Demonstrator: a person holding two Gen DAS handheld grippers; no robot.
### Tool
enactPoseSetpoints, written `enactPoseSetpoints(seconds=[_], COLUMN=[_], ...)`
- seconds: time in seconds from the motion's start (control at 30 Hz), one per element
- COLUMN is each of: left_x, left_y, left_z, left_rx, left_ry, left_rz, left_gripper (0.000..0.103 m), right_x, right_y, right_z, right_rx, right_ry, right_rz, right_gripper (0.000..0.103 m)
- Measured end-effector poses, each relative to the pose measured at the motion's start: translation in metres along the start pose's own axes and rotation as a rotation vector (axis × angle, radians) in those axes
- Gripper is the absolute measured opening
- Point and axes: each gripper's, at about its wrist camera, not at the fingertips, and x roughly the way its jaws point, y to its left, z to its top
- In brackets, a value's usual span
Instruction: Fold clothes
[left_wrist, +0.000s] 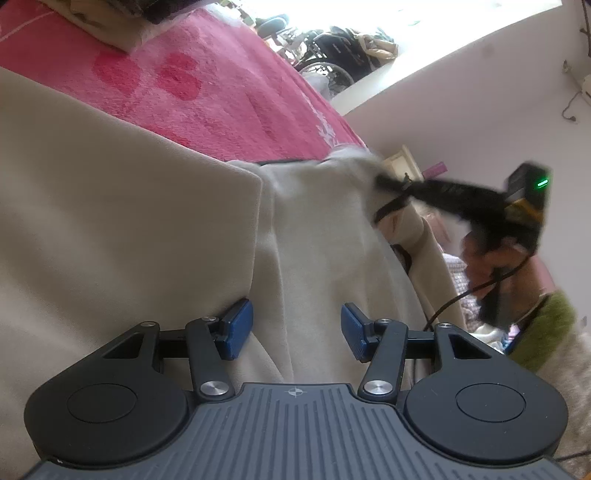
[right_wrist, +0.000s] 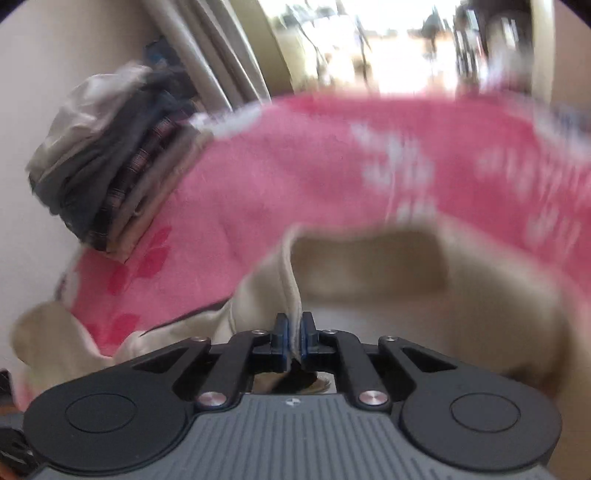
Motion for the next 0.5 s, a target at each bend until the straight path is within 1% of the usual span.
enactPoseSetpoints(seconds=[0.03,0.1,0.2,0.3,0.4,0.5], left_x=[0.0,0.0,0.0,-0.001,-0.001,-0.001], left_y=[0.0,-0.001,-0.003,-0.006,-0.006,-0.009], left_z=[0.0,-0.001,-0.001,-0.003,-0.004,-0.005], left_rx=[0.0,0.005,0.019,0.038,0.05,0.072], left_ry=[0.0,0.0,0.001,0.002,0.002,-0.001], left_rz=[0.002,0.008,0.021,0.035,0.042,0.052], left_gripper=[0.053,0.053,0.052,0.051,0.051,0.051], right_x=[-0.007,-0.009,0.005,0.032,0.062,0.086], right_y=[0.012,0.041,0.071,0.085,0.082,0.067], right_z=[0.008,0.016,0.018,0.009,-0.001,-0.013], right_rx=[-0.068,-0.255,-0.452,-0.606,-0.642,-0.598], right_ry=[-0.024,-0.039,-0.029,-0.002,0.046,0.104], right_rz=[-0.049,-0.184,-0.276,-0.355,-0.393,-0.407], right_gripper=[0.006,0.006,0.006,0.006,0.006,0.006])
